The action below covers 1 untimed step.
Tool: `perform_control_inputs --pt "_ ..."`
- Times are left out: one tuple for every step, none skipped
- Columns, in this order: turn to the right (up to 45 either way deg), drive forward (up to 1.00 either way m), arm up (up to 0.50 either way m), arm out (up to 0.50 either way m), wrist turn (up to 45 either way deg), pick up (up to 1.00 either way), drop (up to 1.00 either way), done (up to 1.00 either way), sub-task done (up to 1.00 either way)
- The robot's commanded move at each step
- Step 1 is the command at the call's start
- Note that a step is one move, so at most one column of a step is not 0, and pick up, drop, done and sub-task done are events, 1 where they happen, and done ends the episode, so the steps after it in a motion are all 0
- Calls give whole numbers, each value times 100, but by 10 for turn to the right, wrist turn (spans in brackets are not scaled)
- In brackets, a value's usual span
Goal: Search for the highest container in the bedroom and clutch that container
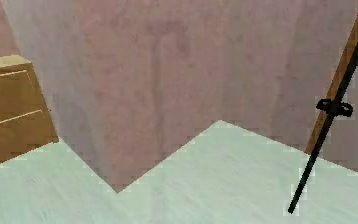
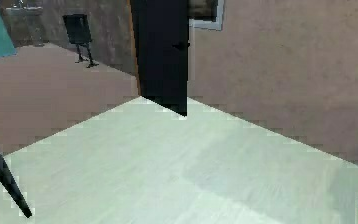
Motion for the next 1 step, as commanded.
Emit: perform_control_inputs --pt "450 0 0 0 0 0 0 0 0"
